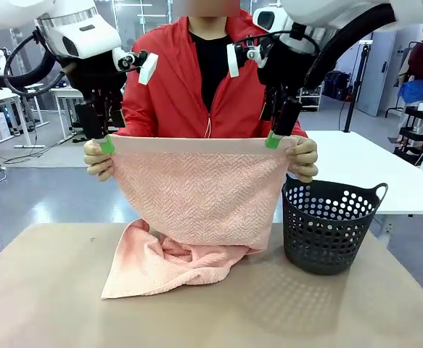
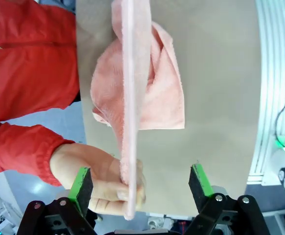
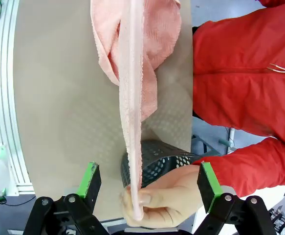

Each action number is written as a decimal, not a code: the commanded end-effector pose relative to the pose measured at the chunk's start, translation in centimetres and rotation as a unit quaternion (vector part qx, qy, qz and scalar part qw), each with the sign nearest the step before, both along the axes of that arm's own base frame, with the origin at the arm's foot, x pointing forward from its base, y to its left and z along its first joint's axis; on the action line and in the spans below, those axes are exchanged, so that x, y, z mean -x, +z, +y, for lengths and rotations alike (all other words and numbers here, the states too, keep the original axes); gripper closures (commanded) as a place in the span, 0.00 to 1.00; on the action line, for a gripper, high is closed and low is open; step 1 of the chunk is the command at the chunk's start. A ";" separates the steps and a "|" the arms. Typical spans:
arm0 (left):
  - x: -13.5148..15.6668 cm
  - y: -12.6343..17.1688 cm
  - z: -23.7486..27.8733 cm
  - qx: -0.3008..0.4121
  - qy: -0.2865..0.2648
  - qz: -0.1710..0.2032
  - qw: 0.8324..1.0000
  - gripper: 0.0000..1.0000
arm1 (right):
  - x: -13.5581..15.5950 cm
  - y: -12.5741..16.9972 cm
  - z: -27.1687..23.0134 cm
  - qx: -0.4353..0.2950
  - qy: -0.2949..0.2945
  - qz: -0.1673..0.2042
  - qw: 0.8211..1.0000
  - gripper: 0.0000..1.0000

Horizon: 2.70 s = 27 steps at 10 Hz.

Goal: Fold the towel.
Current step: Grab the top end of the 100 cm Hotel Towel extended by the human, then release the end of the 100 cm Hotel Towel you were holding and grab the top end of the folded side.

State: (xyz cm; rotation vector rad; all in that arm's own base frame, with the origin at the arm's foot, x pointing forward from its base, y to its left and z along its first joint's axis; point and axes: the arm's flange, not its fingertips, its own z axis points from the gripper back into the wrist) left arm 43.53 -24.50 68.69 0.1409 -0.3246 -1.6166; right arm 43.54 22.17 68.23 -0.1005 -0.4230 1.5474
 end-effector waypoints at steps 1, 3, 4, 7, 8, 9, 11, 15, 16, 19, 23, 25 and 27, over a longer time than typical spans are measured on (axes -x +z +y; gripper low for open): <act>-0.9 -1.1 0.3 0.004 0.001 0.000 1.000 0.00 | -1.1 -1.4 0.2 0.008 -0.002 -0.001 1.000 0.00; -1.7 -2.2 0.5 0.007 0.006 0.023 1.000 0.00 | -2.1 -2.7 0.5 0.004 -0.014 0.013 1.000 0.00; -2.5 -3.1 0.7 0.011 0.006 0.034 0.999 0.00 | -2.8 -3.5 0.7 0.009 -0.020 0.019 1.000 0.00; -2.8 -4.0 1.0 0.014 0.012 0.048 0.999 0.59 | -2.8 -4.8 0.7 0.014 -0.022 0.036 0.999 0.09; -3.1 -4.4 1.0 0.016 0.013 0.050 0.999 0.67 | -2.8 -4.9 0.7 0.016 -0.023 0.036 0.999 0.18; -3.4 -4.6 0.9 0.017 0.013 0.052 0.998 1.00 | -3.0 -4.9 0.6 0.018 -0.025 0.035 0.999 0.66; -3.1 -4.3 1.0 0.015 0.011 0.048 0.999 1.00 | -2.8 -4.8 0.5 0.018 -0.026 0.035 0.999 1.00; -2.9 -4.3 1.0 0.008 0.011 0.048 0.999 1.00 | -2.8 -4.7 0.6 0.022 -0.028 0.035 0.999 1.00; -2.8 -4.3 1.1 0.008 0.012 0.048 0.999 1.00 | -2.8 -4.7 0.6 0.022 -0.028 0.034 0.999 1.00; -2.7 -4.3 1.4 0.015 0.013 0.046 0.999 1.00 | -2.9 -4.7 0.4 0.018 -0.028 0.035 0.999 1.00; -3.2 -4.2 0.7 0.008 0.019 0.047 0.999 1.00 | -3.1 -4.6 0.7 0.011 -0.013 0.039 0.999 1.00; -3.2 -4.2 0.7 0.008 0.019 0.047 0.999 1.00 | -3.1 -4.6 0.7 0.011 -0.013 0.039 0.999 1.00; -3.2 -4.2 0.7 0.008 0.019 0.047 0.999 1.00 | -3.1 -4.6 0.7 0.011 -0.013 0.039 0.999 1.00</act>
